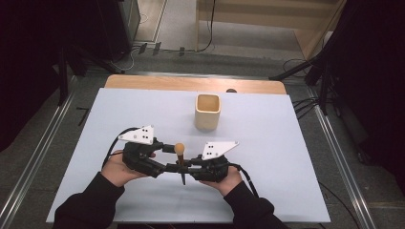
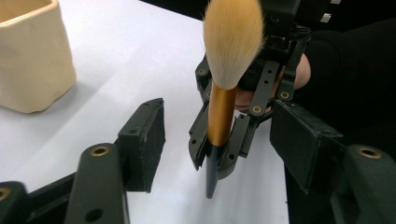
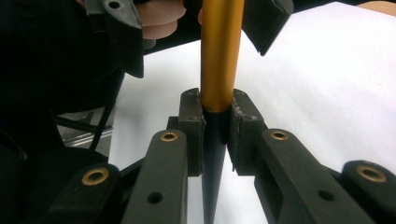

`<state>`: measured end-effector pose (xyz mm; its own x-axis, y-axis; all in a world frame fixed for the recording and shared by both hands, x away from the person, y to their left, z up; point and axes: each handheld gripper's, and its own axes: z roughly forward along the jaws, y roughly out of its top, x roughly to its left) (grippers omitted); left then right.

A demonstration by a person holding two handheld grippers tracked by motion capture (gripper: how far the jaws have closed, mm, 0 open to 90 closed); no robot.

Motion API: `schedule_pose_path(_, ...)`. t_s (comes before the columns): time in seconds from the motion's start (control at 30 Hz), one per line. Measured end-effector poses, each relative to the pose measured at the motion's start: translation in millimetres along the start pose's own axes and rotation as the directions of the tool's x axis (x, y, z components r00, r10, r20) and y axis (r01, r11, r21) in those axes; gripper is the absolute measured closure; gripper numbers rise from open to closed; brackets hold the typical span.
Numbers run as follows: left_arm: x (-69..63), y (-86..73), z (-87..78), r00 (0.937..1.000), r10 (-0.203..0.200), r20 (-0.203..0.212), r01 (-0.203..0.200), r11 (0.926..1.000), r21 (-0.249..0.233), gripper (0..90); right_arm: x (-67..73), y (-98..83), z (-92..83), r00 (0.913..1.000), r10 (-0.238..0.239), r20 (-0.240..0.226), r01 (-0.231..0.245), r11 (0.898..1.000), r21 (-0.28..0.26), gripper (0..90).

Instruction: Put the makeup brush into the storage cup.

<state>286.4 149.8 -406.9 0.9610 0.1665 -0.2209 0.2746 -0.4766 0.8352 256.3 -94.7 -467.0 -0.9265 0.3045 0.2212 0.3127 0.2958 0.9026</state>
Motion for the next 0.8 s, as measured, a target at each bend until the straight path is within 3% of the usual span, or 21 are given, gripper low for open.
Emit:
schedule_pose_path(0.47, 4.4, -12.6, -6.5, 0.9976, -0.031, -0.062, 0.029, 0.9991, -0.032, 26.5, -4.7, 0.0, -9.6, 0.9987, -0.003, 0.052, 0.003, 1.000, 0.008, 78.6)
schedule_pose_path(0.67, 2.6, -17.9, -7.2, 0.9934, -0.010, -0.115, 0.006, 0.9993, -0.037, 24.0, -7.3, 0.4, -13.5, 0.9970, 0.001, 0.077, -0.001, 1.000, 0.003, 78.6)
schedule_pose_path(0.7, 1.9, -20.5, -6.9, 0.9909, 0.008, -0.135, -0.014, 0.9991, -0.040, 23.3, -8.4, 0.7, -15.1, 0.9964, 0.008, 0.084, -0.008, 1.000, 0.004, 78.7)
schedule_pose_path(0.8, 2.2, -22.4, -7.5, 0.9911, 0.010, -0.133, -0.016, 0.9990, -0.041, 21.8, -9.3, 1.0, -17.0, 0.9958, 0.009, 0.091, -0.009, 1.000, -0.001, 78.6)
